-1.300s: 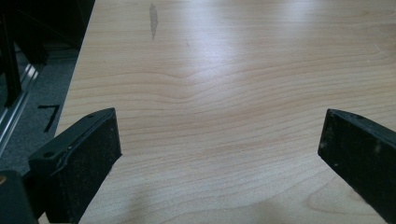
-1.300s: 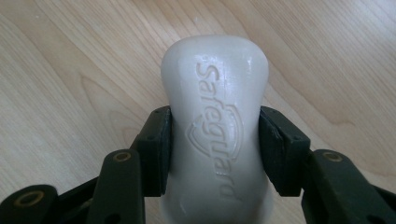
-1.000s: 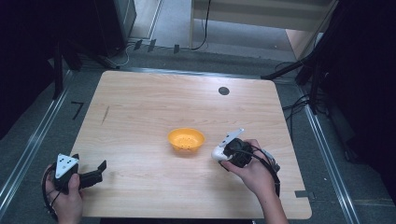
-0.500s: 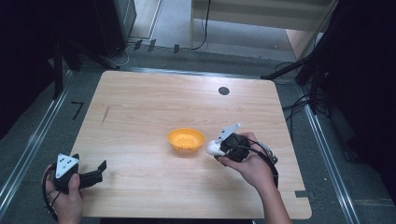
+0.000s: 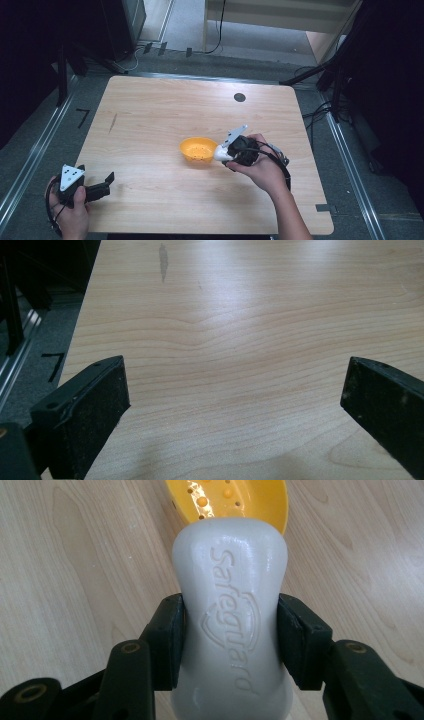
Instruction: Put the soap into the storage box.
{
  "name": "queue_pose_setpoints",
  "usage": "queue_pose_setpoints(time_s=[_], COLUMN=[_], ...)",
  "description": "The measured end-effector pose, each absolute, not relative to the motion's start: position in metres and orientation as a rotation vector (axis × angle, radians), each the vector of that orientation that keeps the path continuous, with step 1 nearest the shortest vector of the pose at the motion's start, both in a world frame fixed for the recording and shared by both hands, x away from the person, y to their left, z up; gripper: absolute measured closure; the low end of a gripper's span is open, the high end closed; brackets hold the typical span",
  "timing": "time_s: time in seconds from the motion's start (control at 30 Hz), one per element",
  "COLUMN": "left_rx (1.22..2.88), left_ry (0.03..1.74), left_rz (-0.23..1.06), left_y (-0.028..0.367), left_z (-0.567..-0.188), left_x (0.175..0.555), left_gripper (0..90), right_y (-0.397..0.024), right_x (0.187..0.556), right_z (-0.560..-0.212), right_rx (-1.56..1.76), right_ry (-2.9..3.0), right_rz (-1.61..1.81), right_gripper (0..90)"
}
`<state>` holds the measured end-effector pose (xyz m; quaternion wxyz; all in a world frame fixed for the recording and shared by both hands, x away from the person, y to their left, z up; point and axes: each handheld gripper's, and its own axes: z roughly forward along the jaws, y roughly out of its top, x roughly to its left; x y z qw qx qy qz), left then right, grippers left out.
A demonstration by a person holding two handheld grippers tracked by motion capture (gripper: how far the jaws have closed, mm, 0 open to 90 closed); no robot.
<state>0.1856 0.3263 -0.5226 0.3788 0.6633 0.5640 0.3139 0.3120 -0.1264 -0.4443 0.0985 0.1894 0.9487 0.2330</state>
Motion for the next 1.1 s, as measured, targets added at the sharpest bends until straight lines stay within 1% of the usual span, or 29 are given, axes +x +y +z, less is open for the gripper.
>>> queue_pose_setpoints(time_s=[0.5,1.1], left_rx=[1.698,1.698], left_ry=[1.441,1.443], left_rz=[0.8,0.794], left_y=[0.326,0.326], left_z=[-0.523,-0.523], left_x=[0.186,0.186], left_gripper=[0.0,0.0], right_y=[-0.107,-0.078], right_x=[0.324,0.339], right_z=[-0.435,-0.44], right_rx=[0.486,0.378], right_ry=[2.813,2.854], right_rz=[0.733,0.707], right_gripper=[50.6,50.6])
